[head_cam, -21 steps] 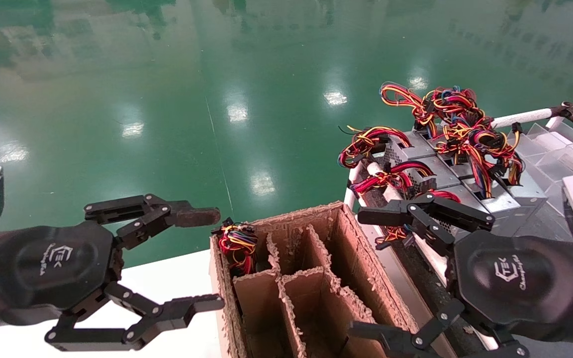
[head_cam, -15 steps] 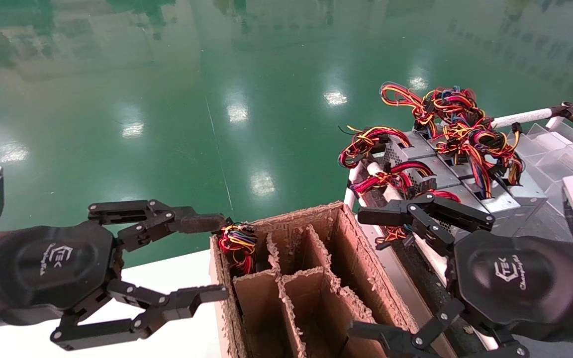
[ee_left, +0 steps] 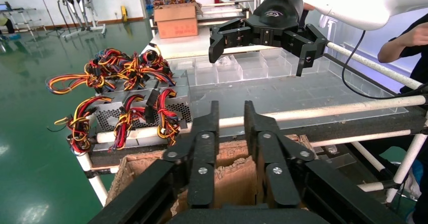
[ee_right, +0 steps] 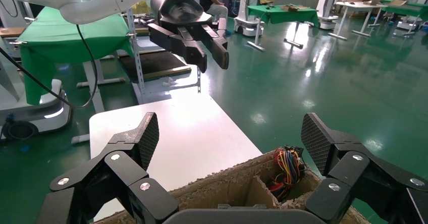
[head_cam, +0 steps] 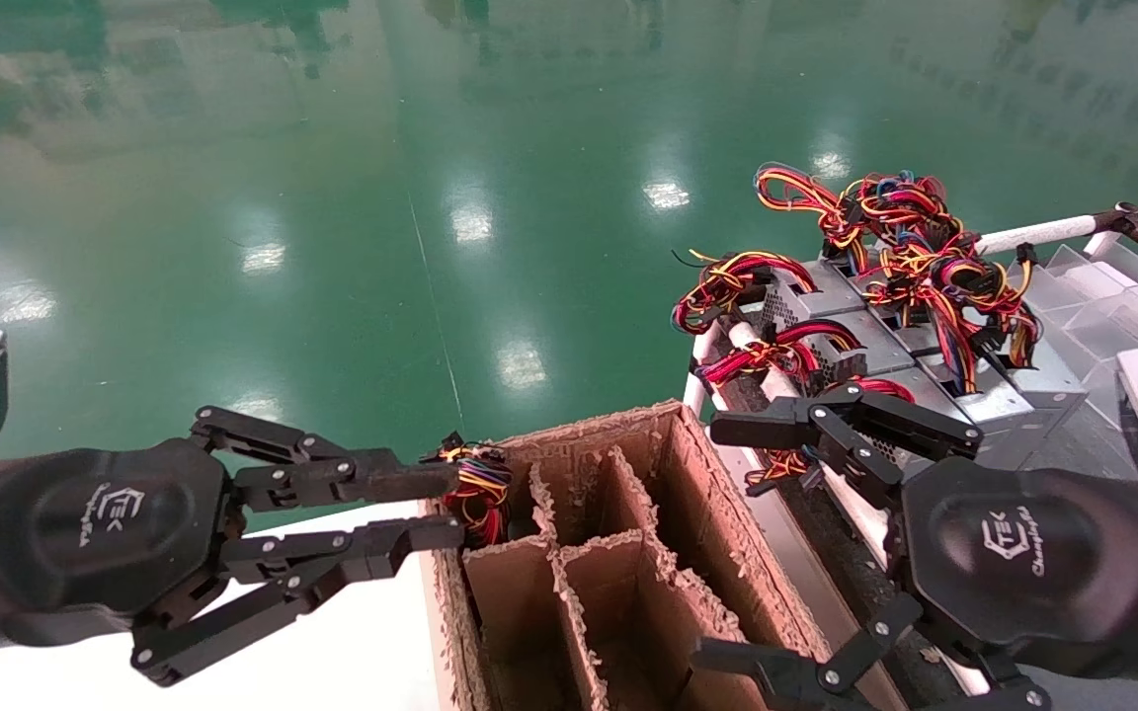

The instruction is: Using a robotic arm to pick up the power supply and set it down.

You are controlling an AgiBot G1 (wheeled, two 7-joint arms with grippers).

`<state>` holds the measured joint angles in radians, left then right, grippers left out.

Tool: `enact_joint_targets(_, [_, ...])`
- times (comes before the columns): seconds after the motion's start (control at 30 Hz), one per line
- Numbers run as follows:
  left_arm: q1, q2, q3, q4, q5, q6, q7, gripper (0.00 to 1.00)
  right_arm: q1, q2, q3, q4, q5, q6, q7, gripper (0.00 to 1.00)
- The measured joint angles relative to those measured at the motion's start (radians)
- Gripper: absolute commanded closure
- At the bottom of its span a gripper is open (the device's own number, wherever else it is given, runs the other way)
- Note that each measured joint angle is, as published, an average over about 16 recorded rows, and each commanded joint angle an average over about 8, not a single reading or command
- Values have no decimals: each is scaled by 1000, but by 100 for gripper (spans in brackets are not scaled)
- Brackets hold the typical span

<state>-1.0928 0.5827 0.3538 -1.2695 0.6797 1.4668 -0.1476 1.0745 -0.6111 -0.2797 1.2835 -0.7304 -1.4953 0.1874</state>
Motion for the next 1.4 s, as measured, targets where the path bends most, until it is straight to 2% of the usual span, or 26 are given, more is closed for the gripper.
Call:
enact_joint_targets(0.17, [0,0,0,0,0,0,0,100,0,0,0,0,0,0,0,0])
enact_joint_targets(0.2, [0,0,0,0,0,0,0,95,0,0,0,0,0,0,0,0])
enact_joint_targets(0.43, [0,0,0,0,0,0,0,8,0,0,0,0,0,0,0,0])
enact_joint_targets(0.47, [0,0,0,0,0,0,0,0,0,0,0,0,0,0,0,0])
enact_joint_targets(0.7, [0,0,0,0,0,0,0,0,0,-5,-2,1,-17,18,-8,0])
enact_joint_targets(0.97, [0,0,0,0,0,0,0,0,12,-46,-21,-18,-87,96,-24,0])
enact_joint_targets(1.17, [0,0,0,0,0,0,0,0,52,-135,-71,-86,-194,182,-41,0])
enact_joint_targets(1.4, [0,0,0,0,0,0,0,0,146,-293,-159,-258,-324,228,-66,0])
